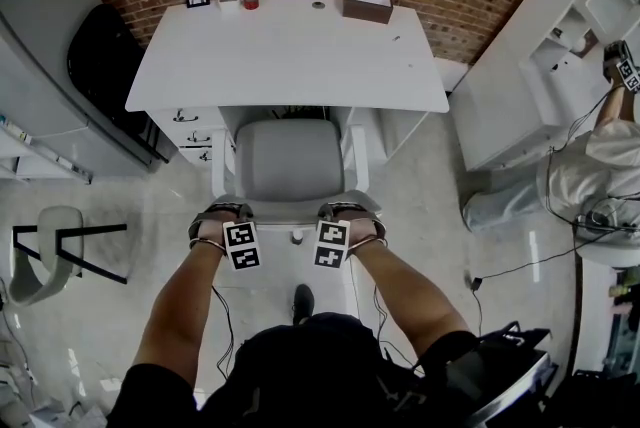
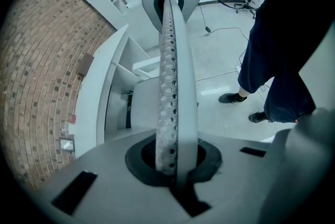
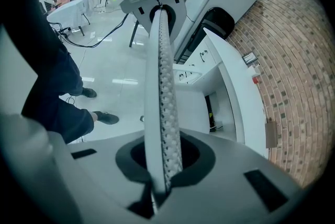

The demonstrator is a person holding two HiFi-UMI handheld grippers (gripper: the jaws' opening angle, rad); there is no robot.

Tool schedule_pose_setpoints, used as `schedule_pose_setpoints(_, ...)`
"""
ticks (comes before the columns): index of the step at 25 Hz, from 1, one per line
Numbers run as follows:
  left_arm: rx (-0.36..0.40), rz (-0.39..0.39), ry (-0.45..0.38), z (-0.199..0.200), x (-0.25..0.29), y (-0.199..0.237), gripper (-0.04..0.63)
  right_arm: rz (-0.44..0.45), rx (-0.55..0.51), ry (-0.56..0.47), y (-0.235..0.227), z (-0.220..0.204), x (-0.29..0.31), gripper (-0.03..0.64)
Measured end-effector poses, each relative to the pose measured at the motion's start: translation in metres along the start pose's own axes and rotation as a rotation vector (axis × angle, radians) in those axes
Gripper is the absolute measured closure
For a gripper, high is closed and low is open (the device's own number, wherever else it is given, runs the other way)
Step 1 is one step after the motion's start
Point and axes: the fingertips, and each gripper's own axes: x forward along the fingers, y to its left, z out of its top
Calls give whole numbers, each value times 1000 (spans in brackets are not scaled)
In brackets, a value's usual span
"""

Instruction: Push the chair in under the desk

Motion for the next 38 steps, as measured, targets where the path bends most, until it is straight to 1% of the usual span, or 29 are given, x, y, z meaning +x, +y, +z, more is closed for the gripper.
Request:
schedule_pose_setpoints(13, 5, -8, 3, 1, 5, 18, 584, 18, 8, -3, -16, -1, 3, 588)
schedule_pose_setpoints(20, 9, -11, 9, -1, 9, 24, 584, 8, 14, -4, -23, -1, 7, 586)
schedule_pose_setpoints(23, 8, 5, 6, 0, 9, 25, 584, 6, 32, -10, -24, -1, 6, 568)
schedule_pose_setpoints(26, 8, -14, 11, -1, 10, 24, 584, -14, 35, -25, -26, -1, 4, 551)
schedule_pose_setpoints(31, 9, -15, 13, -2, 12, 29, 584, -35, 19, -34, -31, -1, 6, 557)
schedule_pose_setpoints(34, 8, -11, 13, -1, 15, 35, 584, -40, 68, -71, -39, 0, 3, 526)
schedule_pose_setpoints(37, 10, 0, 4, -2, 16, 35, 583, -43, 155, -150, -41, 7, -8, 441)
schedule_pose_setpoints(38, 6, 1, 0, -3, 16, 33, 583, -50, 162, -166, -41, 9, -13, 429)
